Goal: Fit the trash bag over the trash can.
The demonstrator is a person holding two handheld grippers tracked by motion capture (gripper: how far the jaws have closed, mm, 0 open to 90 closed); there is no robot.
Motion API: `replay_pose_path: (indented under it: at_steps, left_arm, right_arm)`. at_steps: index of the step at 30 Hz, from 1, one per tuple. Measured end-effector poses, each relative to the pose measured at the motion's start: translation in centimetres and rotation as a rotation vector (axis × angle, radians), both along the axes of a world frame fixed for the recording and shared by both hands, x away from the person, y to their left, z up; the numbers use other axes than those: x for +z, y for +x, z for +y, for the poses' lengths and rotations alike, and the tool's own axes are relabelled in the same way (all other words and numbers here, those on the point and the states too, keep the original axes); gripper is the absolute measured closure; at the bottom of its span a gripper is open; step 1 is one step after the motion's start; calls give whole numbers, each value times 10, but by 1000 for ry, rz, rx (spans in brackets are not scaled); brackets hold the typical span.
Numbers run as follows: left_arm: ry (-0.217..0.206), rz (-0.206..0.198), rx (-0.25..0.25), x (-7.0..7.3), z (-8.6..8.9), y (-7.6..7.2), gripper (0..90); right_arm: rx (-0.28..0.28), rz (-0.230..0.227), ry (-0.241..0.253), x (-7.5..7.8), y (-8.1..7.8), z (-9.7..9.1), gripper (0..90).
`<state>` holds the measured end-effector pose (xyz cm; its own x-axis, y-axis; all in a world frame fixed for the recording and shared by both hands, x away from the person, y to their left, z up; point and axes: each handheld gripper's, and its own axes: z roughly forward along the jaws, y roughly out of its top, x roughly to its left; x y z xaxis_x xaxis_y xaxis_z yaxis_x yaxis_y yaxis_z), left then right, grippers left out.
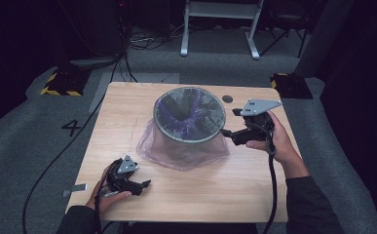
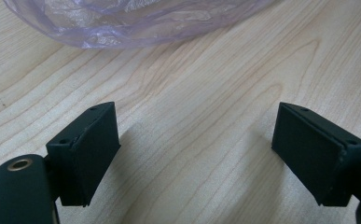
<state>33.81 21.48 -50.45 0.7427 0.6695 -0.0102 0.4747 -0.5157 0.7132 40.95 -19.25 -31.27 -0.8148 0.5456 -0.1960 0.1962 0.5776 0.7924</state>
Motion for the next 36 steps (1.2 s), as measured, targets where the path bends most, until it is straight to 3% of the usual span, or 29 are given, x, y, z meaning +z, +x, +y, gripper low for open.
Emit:
replay_pose_path:
  at_steps: [16,36]
  left_arm:
    - [0,0,0,0,0,0,144]
    - [-1,1,1,0,0,0,144]
  right_arm:
    - [-47,31,-70,-25,-7,-20,197]
    - [-98,87,-197,-64,-14,-19,206]
